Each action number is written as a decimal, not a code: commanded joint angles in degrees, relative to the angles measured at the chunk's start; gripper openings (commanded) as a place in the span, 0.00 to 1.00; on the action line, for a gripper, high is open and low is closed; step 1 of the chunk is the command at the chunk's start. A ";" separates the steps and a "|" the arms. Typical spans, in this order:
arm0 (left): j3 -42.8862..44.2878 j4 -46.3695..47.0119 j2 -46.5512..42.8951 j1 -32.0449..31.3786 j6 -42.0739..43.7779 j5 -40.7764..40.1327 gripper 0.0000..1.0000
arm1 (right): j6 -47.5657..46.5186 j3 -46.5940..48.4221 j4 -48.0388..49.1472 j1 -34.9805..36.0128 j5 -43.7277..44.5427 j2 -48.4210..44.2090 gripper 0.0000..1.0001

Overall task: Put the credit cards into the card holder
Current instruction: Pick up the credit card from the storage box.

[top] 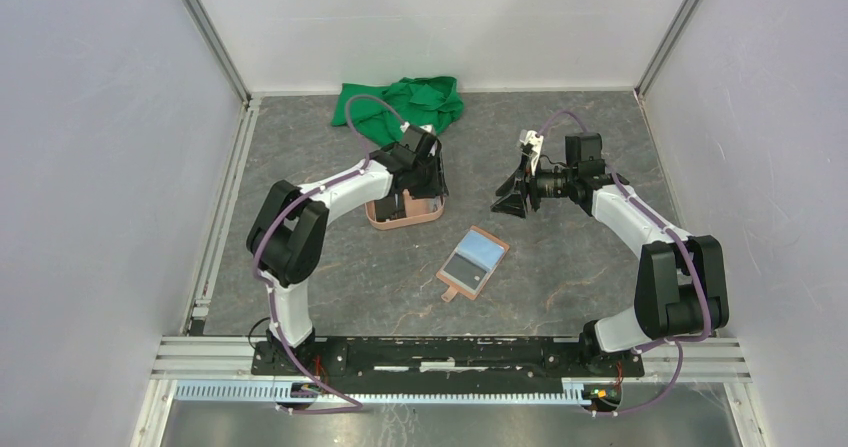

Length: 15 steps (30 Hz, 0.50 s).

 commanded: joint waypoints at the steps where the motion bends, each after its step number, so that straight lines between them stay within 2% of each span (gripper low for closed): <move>1: 1.57 0.80 -3.69 -0.31 -2.02 -0.37 0.45 | -0.95 2.51 0.00 -0.41 -1.60 0.24 0.59; 10: 1.48 -0.64 -3.34 -0.22 -0.37 -2.33 0.45 | -1.04 2.51 -0.09 -0.74 -1.69 0.20 0.59; 15: 1.41 -4.43 -5.18 -0.07 5.20 -11.29 0.45 | -0.98 2.49 -0.14 -0.91 -1.85 0.17 0.59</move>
